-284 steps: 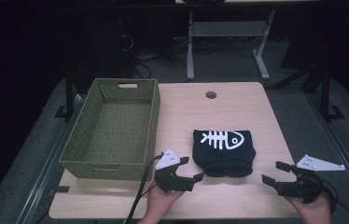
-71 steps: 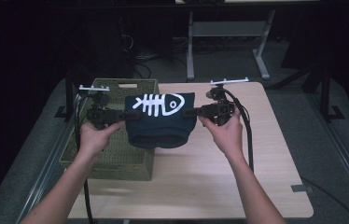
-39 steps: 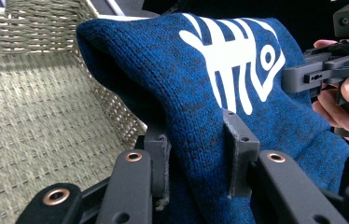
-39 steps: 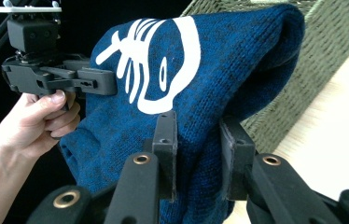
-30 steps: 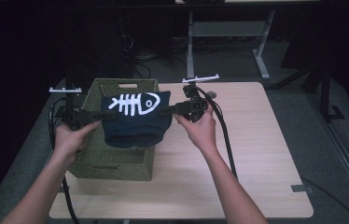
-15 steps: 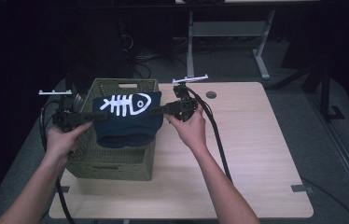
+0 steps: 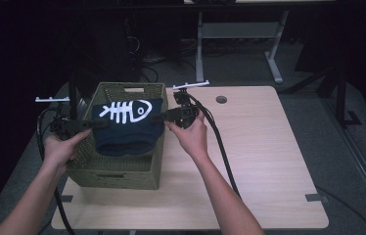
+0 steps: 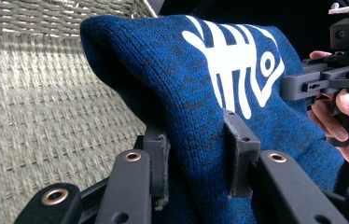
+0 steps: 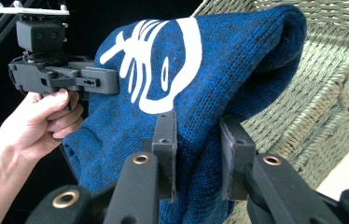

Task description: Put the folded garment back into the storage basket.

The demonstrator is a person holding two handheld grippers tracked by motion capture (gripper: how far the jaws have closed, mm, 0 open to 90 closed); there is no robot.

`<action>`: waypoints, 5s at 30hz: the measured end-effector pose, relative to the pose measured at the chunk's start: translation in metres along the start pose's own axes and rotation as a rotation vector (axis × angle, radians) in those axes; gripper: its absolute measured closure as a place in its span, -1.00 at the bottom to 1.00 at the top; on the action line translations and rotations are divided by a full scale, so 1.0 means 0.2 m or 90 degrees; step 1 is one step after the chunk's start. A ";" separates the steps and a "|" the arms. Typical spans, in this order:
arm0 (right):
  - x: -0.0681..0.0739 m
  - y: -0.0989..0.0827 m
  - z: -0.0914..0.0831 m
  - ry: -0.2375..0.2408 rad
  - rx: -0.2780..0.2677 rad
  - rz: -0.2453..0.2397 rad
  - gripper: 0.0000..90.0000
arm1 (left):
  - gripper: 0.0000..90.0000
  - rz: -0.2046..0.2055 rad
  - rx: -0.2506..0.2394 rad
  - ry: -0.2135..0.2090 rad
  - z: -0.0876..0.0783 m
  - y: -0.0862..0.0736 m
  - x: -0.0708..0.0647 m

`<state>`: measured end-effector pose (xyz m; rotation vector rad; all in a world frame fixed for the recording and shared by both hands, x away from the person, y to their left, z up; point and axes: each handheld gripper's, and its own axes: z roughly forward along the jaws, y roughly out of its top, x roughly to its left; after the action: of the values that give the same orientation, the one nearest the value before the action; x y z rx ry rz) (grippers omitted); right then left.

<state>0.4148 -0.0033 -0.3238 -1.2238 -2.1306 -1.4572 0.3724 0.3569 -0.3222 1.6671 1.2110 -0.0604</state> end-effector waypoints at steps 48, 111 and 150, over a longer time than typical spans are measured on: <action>-0.06 -0.09 0.31 -0.030 0.061 -0.004 0.52 | 0.49 -0.011 0.065 0.098 0.00 -0.10 0.22; -0.05 -0.08 0.20 -0.082 0.061 -0.052 0.53 | 0.20 0.023 0.027 0.079 0.09 -0.08 0.12; -0.22 -0.20 -0.26 -0.052 -0.035 -0.039 0.42 | 0.43 -0.060 0.314 0.273 0.44 -0.12 0.24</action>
<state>0.3978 -0.0747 -0.3533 -1.2694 -2.2131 -1.5244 0.4205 0.3229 -0.4072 2.1187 1.6980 -0.0662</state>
